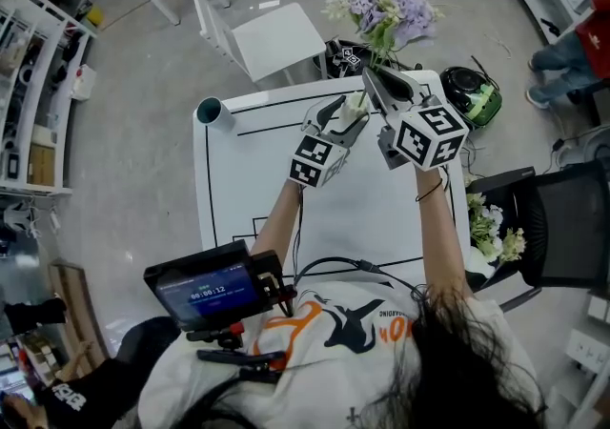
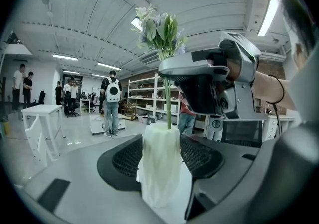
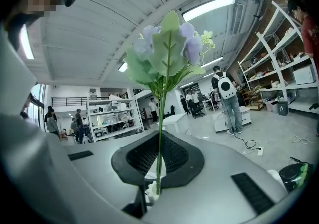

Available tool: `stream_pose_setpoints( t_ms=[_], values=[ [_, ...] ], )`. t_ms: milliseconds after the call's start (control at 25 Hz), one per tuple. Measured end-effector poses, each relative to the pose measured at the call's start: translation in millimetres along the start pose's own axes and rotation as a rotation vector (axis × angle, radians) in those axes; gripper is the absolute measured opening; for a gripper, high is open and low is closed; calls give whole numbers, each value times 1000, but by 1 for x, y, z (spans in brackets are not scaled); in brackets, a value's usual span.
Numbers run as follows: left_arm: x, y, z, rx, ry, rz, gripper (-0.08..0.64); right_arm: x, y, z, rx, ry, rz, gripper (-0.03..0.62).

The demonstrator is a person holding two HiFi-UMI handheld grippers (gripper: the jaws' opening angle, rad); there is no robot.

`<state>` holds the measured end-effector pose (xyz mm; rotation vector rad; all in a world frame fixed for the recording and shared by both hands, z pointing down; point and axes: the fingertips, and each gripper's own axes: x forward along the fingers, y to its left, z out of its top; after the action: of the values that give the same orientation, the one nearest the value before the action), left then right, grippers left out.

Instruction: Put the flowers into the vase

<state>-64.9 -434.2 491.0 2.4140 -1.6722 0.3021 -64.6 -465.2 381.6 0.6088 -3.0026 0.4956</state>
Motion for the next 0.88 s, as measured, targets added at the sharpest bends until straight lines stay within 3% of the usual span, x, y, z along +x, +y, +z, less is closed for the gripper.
stream_pose_setpoints(
  t_ms=[360,880],
  values=[
    [0,0,1,1,-5,-7,245,3,-2,-33,-33,50,6,18],
    [-1,-1,0,3,3,-9,245,4,6,-56,-158,104,8,20]
  ],
)
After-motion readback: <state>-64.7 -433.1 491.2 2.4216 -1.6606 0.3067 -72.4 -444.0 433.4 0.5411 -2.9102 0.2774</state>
